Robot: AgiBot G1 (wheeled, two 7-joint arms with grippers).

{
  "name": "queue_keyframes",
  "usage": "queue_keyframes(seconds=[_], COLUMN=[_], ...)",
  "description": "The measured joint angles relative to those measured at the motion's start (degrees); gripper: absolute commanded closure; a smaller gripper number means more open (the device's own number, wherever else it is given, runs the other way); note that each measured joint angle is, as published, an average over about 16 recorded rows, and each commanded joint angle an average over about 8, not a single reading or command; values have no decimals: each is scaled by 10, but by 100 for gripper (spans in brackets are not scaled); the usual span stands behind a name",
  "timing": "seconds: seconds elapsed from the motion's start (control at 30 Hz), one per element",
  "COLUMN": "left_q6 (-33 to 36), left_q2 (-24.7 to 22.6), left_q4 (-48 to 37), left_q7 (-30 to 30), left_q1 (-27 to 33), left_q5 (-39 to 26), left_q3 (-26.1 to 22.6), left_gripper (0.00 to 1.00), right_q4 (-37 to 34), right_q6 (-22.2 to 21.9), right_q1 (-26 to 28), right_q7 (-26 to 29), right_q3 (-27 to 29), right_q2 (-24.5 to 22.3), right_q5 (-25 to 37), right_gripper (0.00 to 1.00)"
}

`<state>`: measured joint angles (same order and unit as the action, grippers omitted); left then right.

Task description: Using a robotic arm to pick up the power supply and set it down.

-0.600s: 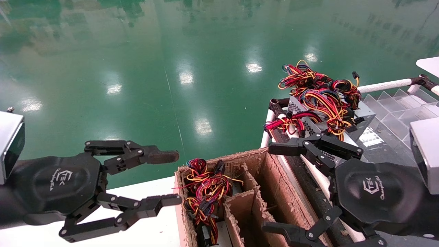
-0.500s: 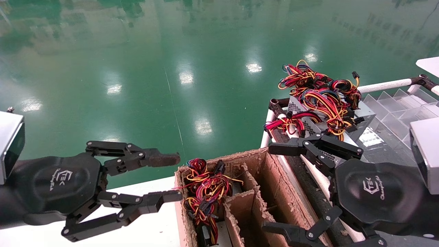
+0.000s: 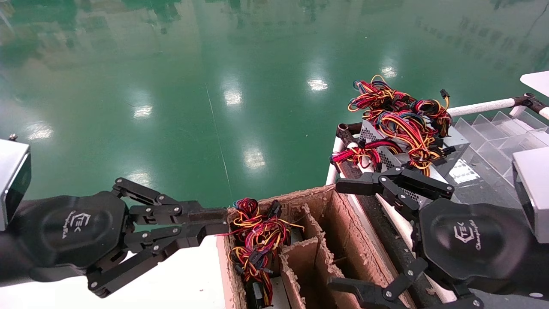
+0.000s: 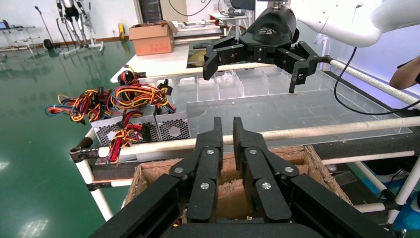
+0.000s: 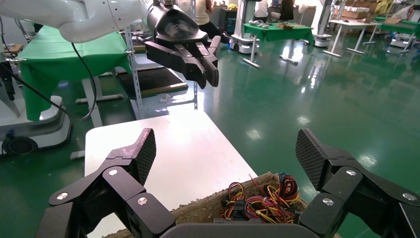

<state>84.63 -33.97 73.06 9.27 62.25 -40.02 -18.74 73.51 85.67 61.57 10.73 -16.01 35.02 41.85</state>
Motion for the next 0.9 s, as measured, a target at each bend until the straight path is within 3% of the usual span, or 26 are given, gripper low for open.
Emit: queue_keyframes(seconds=[0.1, 0.13, 0.37, 0.4, 0.67, 0.9], left_q6=[0, 0, 0, 0, 0, 0], left_q2=[0, 0, 0, 0, 0, 0], left_q4=[0, 0, 0, 0, 0, 0], left_q7=[0, 0, 0, 0, 0, 0], left_q1=[0, 0, 0, 0, 0, 0], left_q5=[0, 0, 0, 0, 0, 0], left_q3=[0, 0, 0, 0, 0, 0], left_gripper=[100, 94, 7, 0, 0, 0], right_q4=[0, 0, -1, -1, -5, -2], right_q6=[0, 0, -1, -2, -24, -67], right_q1=[0, 0, 0, 0, 3, 19], right_q7=[0, 0, 0, 0, -7, -30], right_q3=[0, 0, 0, 0, -11, -41], right_q2=[0, 0, 0, 0, 4, 29], right_q5=[0, 0, 1, 2, 40, 131], right_gripper=[0, 0, 0, 0, 0, 0])
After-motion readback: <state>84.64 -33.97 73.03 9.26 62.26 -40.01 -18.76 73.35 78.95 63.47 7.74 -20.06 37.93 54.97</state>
